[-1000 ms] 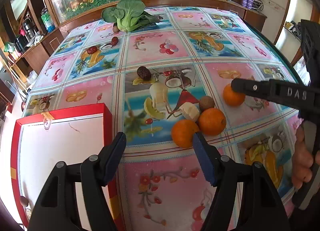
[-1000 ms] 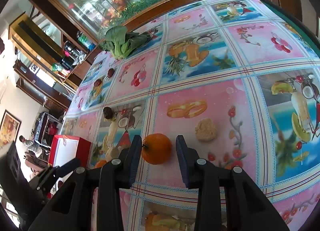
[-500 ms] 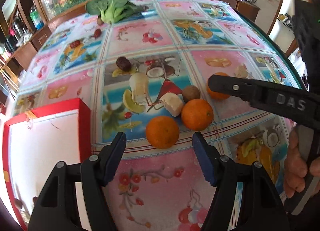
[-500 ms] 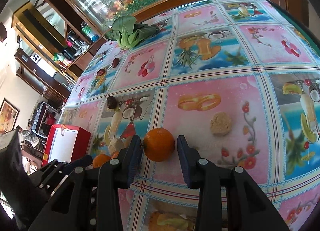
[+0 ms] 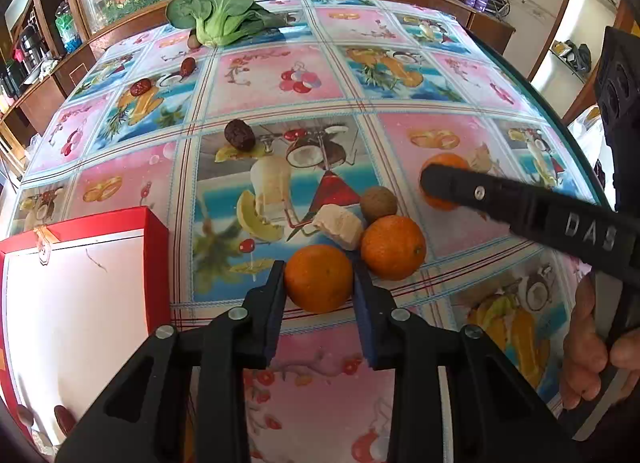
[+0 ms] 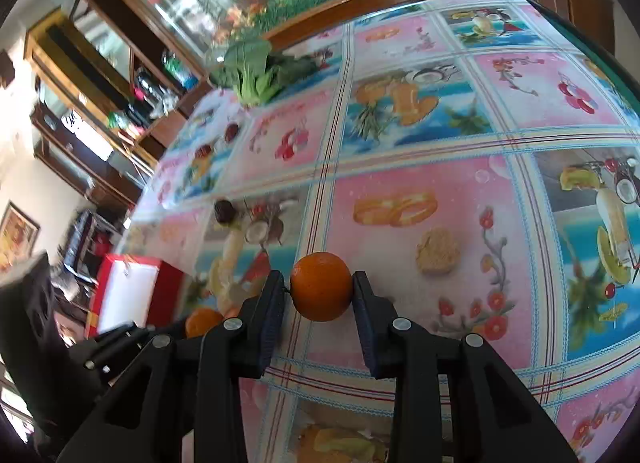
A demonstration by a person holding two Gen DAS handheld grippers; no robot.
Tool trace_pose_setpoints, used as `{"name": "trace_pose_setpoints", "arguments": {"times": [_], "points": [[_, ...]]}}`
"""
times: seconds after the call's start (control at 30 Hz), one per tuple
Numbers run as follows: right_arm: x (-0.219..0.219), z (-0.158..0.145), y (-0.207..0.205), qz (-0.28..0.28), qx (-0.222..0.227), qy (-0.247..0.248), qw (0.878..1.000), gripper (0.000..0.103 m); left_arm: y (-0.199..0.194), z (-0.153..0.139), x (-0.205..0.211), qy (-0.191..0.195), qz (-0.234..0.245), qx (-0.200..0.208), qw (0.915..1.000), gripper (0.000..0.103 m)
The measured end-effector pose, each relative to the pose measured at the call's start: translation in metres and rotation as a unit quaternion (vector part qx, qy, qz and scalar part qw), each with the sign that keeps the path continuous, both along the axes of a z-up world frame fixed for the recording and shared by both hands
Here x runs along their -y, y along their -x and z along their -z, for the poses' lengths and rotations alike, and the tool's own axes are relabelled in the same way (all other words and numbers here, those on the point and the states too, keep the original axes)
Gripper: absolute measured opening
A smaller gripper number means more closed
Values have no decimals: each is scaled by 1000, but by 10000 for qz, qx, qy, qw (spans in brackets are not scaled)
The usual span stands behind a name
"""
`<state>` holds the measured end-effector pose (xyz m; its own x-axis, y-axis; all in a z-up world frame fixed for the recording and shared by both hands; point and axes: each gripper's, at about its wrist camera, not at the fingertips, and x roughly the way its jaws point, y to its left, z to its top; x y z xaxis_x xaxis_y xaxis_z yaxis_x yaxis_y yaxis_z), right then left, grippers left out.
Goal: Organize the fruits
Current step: 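Lift both held oranges and carry them over the red-rimmed tray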
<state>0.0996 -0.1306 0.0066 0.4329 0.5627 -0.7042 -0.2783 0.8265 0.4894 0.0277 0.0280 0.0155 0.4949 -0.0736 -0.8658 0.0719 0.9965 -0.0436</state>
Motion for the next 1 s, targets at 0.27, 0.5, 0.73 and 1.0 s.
{"name": "trace_pose_setpoints", "arguments": {"times": [0.27, 0.5, 0.73, 1.0], "points": [[15, -7, 0, 297, 246, -310, 9988, 34, 18, -34, -9, 43, -111, 374, 9992, 34], [21, -7, 0, 512, 426, -369, 9971, 34, 41, -58, -59, 31, -546, 572, 9969, 34], [24, -10, 4, 672, 711, -303, 9947, 34, 93, -62, -134, 15, -1183, 645, 9909, 34], [17, -5, 10, 811, 874, 95, 9928, 34, 140, -59, -183, 299, -1596, 811, 9834, 34]]}}
